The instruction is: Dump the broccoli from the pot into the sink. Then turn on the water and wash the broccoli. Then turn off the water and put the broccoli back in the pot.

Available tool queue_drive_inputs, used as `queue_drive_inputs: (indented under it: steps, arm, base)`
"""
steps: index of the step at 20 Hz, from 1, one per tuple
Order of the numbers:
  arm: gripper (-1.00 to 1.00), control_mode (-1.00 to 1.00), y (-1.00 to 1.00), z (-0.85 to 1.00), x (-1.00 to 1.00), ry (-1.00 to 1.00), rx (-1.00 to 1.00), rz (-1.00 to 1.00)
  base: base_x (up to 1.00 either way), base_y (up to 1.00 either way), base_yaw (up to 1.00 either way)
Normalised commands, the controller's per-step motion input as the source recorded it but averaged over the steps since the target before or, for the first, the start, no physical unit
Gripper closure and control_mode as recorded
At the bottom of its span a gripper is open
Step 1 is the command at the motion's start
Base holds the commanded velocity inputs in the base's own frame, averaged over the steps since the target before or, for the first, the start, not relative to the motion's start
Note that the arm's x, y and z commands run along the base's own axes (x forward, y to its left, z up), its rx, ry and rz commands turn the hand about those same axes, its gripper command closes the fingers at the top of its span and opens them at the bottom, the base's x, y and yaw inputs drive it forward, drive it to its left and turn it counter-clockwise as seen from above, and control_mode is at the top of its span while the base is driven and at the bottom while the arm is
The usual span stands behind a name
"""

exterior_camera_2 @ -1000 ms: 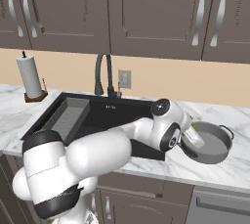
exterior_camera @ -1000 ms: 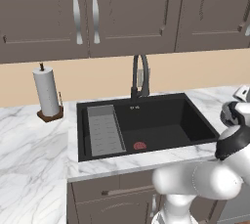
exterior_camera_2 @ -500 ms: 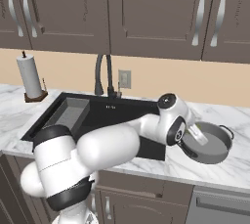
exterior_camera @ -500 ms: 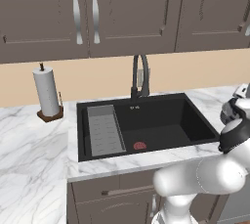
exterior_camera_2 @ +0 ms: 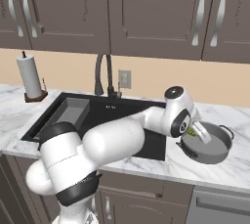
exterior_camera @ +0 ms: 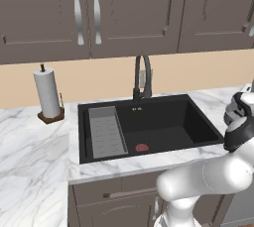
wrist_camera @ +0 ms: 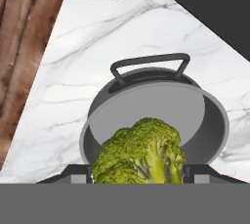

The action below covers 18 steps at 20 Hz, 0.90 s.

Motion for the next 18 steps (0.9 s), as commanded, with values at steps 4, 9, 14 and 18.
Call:
queue_drive_inputs:
  steps: [4,9,14,18]
  arm:
    - [1.00,-1.00,-0.02,-0.17,0.00,0.09,0.07,0.00]
    - [1.00,-1.00,0.00,-0.39,0.00,0.07,0.07,0.00]
    - [1.00,-1.00,0.00,-0.39,0.07,0.00,0.02,0.00]
    - [1.00,-1.00,0.00,-0.28,0.11,0.00,0.01,0.00]
  base:
    - [0.00,0.00,0.00]
    - [0.00,0.00,0.00]
    - [0.00,0.00,0.00]
    - [0.00,0.00,0.00]
